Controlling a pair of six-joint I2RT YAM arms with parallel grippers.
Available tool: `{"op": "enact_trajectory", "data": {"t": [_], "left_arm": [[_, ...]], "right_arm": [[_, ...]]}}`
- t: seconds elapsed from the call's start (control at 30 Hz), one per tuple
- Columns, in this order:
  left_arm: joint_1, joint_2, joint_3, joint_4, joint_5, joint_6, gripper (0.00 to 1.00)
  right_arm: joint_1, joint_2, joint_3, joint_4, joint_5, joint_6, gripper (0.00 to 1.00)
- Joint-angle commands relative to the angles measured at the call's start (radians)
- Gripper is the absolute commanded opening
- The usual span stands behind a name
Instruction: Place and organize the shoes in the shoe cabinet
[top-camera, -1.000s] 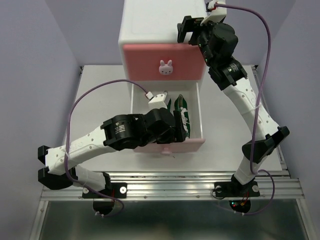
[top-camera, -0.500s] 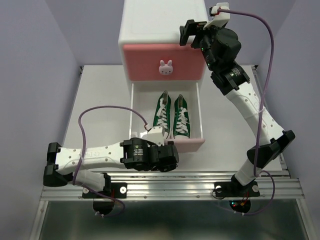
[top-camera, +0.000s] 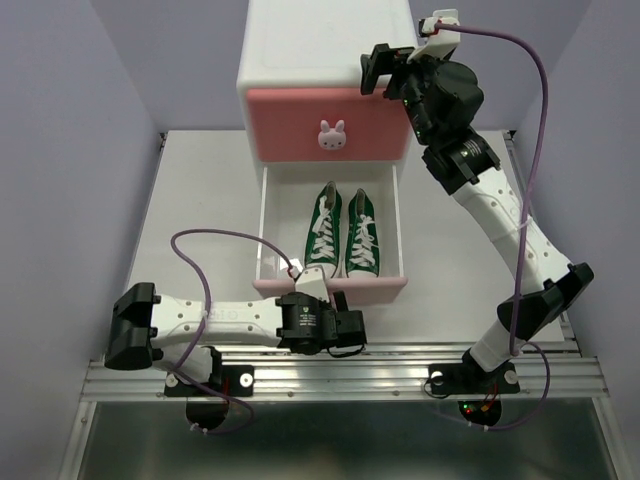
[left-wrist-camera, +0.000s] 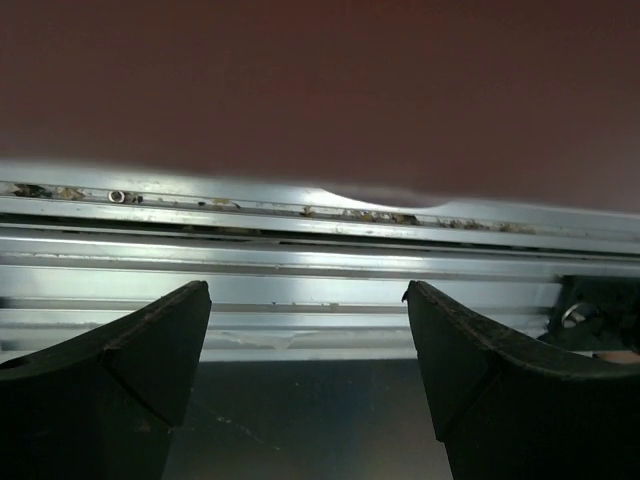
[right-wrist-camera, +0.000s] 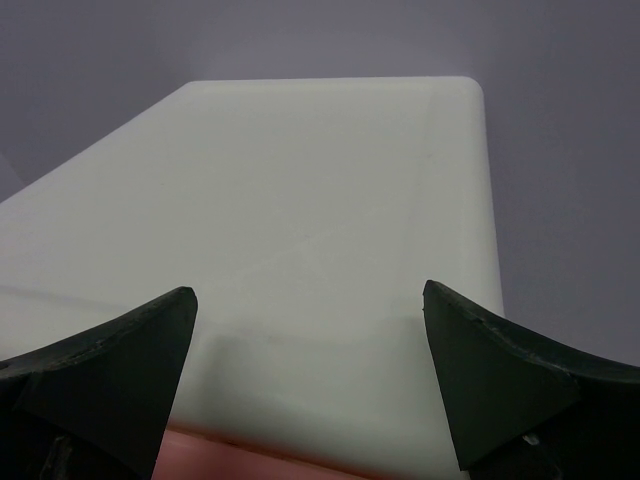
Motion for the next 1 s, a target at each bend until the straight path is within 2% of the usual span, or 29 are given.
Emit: {"op": "enact_trajectory", "data": {"t": [0.0,0.1,0.23,0.4,0.57,0.67,0.8,0.97], "left_arm": [[-0.004,-0.039,-0.048,-0.035,-0.080,-0.126,0.91],[-0.002,-0.047,-0.048,-0.078,-0.129,-0.184,0.91],[-0.002,-0.017,-0.030,-0.076,-0.206,-0.174,0.90],[-0.002,0.104,0.070,-0.139,-0.348,-0.174,0.87],[-0.001,0.203,0.150,-0.141,-0.387,-0.160,0.83],[0.001,0.173,0.118,-0.141,-0.402,-0.212,0.82],[0.019,0.104,0.064,-0.139,-0.439,-0.309,0.75],[0.062,0.145,0.061,-0.139,-0.501,-0.298,0.75]], "right_arm": [[-0.001,0.022,-0.075,-0.192,0.019,0.021,1.00],[-0.001,0.006,-0.096,-0.191,0.018,0.019,1.00],[-0.001,-0.008,-0.122,-0.192,0.028,0.013,1.00],[-0.001,-0.007,-0.130,-0.194,0.033,0.008,1.00],[-0.001,-0.004,-0.139,-0.200,0.027,0.005,1.00],[-0.001,-0.005,-0.142,-0.209,0.019,0.013,1.00],[-0.001,-0.011,-0.144,-0.218,0.021,0.018,1.00],[-0.001,-0.019,-0.149,-0.222,0.021,0.014,1.00]]}}
